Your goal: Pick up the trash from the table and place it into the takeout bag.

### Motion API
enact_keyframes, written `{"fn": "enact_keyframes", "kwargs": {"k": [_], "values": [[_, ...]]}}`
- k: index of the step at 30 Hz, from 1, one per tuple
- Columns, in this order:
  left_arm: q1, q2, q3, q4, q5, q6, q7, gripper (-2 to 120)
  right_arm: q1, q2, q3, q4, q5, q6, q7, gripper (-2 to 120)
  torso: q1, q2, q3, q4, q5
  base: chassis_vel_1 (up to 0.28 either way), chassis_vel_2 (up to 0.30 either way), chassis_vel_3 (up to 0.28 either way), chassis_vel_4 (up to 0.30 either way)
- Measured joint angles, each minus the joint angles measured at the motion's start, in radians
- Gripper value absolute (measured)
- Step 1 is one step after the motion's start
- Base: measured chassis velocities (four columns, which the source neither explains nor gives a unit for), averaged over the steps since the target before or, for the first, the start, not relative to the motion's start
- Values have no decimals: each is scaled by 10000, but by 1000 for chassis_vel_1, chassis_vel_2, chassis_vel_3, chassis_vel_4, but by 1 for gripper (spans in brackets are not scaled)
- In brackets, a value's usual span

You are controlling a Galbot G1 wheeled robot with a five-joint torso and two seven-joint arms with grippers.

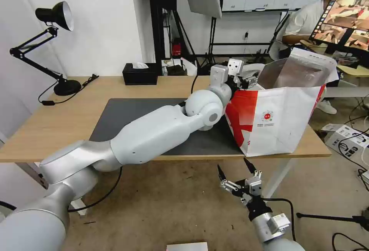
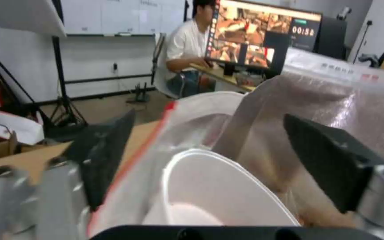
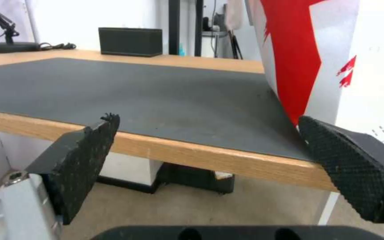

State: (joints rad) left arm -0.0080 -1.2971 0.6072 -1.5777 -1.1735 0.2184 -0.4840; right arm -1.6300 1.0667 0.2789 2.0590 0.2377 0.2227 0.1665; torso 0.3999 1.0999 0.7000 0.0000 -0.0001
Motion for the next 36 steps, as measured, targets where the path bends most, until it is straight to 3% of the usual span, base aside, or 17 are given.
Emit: {"fn": "enact_keyframes", "kwargs": {"k": [5,8,11,15,17,18,21,22,25,26,29,36], "values": [[458,876,-726,-673,1,-70,115,100,0,0,0,0,-1,0,0,100,0,1,0,0,0,0,0,0,0],[591,1047,-841,-791,29,-126,197,100,0,0,0,0,0,0,0,100,1,0,0,0,0,0,0,0,0],[1516,1964,-1513,-1464,515,-479,545,100,-1,0,0,0,0,0,-1,100,0,1,0,0,-2,0,0,0,0],[2221,2605,-2106,-1992,745,-590,632,100,0,0,0,0,-1,0,0,100,1,1,0,-2,-3,0,0,0,0],[3062,3273,-2750,-2496,1176,-767,735,100,0,0,0,0,0,0,-2,100,0,1,0,3,-3,0,0,0,0],[3062,3273,-2750,-2496,1176,-767,735,100,0,0,0,0,0,0,-2,100,0,1,0,3,-3,0,0,0,0],[5070,4296,-4089,-3252,2110,-1303,1018,100,0,-1,0,0,0,0,-2,100,0,1,0,4,-2,0,0,0,0],[5070,4296,-4089,-3252,2110,-1303,1018,100,0,-1,0,0,0,0,-2,100,0,1,0,4,-2,0,0,0,0],[6850,4809,-5476,-3721,2934,-1758,1258,100,0,-1,0,0,0,0,0,100,0,1,-1,1,1,0,0,0,0],[6850,4809,-5476,-3721,2934,-1758,1258,100,0,-1,0,0,0,0,0,100,0,1,-1,1,1,0,0,0,0],[8720,5017,-6832,-4081,3739,-2239,1286,100,0,0,0,0,0,0,0,100,-1,1,-1,2,-1,0,0,0,0],[10897,4876,-8046,-4222,5313,-3124,1319,100,0,-1,0,0,0,0,0,100,0,0,0,-2,0,0,0,0,0]]}}
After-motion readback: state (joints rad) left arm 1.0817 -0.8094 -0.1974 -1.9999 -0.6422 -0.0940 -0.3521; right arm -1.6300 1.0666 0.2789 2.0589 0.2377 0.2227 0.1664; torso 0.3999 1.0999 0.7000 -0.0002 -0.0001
